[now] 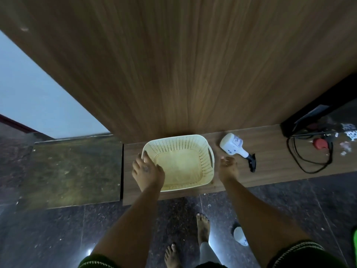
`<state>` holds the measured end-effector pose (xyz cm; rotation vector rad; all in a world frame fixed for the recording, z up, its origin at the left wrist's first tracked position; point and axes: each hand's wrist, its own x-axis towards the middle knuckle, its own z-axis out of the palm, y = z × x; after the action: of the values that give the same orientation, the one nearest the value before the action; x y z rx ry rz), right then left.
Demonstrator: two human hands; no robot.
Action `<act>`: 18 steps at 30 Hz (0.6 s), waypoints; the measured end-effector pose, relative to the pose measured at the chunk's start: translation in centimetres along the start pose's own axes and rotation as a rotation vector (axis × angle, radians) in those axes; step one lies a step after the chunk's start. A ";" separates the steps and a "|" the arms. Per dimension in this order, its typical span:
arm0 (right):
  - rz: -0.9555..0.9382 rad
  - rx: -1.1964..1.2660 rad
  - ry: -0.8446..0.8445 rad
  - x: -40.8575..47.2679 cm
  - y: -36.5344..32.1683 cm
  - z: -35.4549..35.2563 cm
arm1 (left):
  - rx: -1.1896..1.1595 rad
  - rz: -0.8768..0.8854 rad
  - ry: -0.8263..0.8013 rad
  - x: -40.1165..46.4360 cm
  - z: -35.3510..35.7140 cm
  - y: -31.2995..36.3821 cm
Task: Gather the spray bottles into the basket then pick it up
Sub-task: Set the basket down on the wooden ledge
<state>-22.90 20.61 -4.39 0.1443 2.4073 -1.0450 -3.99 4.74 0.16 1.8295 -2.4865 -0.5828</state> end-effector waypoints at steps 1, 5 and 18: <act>0.002 -0.029 0.018 0.6 0.5 -0.8 | 0.019 0.081 0.037 -0.2 0.1 1.5; 0.052 -0.112 0.049 3.3 2.8 -4.5 | -0.028 0.428 -0.057 -1.1 1.5 8.0; 0.241 -0.137 -0.030 12.5 7.0 -10.9 | -0.166 0.536 -0.500 -0.3 9.8 23.1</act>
<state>-36.16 31.99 -8.83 0.3586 2.3548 -0.7659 -27.29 13.71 -2.13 0.9693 -2.9294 -1.2696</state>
